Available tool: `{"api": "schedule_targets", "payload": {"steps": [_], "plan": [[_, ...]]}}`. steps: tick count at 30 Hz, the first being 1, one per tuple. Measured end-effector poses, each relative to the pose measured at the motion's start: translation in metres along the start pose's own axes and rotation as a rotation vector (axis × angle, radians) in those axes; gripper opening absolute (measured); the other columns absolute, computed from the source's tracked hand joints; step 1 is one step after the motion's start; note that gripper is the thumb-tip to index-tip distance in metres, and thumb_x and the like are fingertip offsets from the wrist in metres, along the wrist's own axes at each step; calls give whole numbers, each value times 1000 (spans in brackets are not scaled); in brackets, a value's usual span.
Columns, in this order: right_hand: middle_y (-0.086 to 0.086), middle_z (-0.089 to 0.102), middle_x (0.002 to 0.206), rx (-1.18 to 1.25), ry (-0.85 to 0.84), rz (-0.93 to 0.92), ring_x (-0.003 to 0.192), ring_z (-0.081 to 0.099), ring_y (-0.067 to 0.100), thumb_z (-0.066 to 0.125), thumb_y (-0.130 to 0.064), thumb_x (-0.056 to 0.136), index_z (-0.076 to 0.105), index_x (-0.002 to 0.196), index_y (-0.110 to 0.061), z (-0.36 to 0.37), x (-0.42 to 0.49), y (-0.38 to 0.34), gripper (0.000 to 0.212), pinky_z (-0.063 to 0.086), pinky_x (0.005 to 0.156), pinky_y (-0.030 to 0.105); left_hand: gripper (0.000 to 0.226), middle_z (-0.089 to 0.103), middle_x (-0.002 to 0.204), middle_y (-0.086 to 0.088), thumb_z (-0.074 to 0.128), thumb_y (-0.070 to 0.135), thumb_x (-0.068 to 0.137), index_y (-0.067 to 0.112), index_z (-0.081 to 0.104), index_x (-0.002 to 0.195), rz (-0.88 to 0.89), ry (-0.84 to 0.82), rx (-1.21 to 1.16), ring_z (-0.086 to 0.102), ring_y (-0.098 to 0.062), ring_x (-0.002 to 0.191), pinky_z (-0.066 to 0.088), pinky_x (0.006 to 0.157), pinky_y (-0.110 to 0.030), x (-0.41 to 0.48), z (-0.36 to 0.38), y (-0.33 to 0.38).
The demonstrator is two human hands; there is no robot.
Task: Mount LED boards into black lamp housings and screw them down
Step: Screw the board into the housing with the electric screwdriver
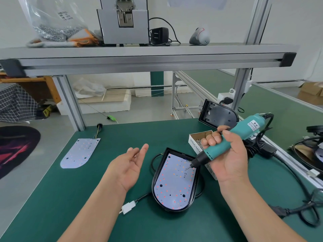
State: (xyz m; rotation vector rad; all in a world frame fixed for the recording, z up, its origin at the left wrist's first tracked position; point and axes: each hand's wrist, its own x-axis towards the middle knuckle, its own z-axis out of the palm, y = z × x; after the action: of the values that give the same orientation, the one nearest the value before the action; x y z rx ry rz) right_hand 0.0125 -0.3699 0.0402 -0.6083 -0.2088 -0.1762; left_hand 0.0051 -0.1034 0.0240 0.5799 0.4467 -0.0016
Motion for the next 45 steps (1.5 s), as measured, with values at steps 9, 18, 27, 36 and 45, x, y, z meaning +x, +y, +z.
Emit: {"api": "schedule_targets", "payload": {"steps": [9,18,27,36,45], "plan": [[-1,46,70,8,-2,9,64,49,17,56,-16,92,64,93,-17,-1,0,2,8,53,74,32,17,80,110,-19,52,11,112,-1,58,122,85,-254,523,82,-23,92,62,60,-26,-26,15,-12],[-1,46,70,51,-1,-3,65,49,15,56,-17,95,64,93,-17,8,-4,2,9,53,74,32,13,77,77,-4,78,12,95,22,85,91,337,-404,1086,68,-13,65,49,57,-20,-37,16,-22],[-2,48,72,97,11,-40,65,50,16,58,-18,96,65,94,-16,12,-4,-4,7,51,76,32,33,81,99,14,74,21,98,53,81,100,371,-501,1333,75,-10,100,60,94,-33,-41,16,-32],[-2,48,72,71,18,-50,65,50,16,58,-19,97,63,96,-16,13,-4,-2,6,50,78,32,22,80,103,18,71,42,91,53,75,109,391,-578,1367,72,-12,102,54,84,-34,-46,16,-40],[-1,48,72,65,-9,-41,65,49,16,57,-17,97,62,96,-16,12,-5,0,5,50,76,33,23,81,103,16,72,36,93,51,75,109,393,-581,1327,73,-4,106,47,82,-24,-47,17,-41]]}}
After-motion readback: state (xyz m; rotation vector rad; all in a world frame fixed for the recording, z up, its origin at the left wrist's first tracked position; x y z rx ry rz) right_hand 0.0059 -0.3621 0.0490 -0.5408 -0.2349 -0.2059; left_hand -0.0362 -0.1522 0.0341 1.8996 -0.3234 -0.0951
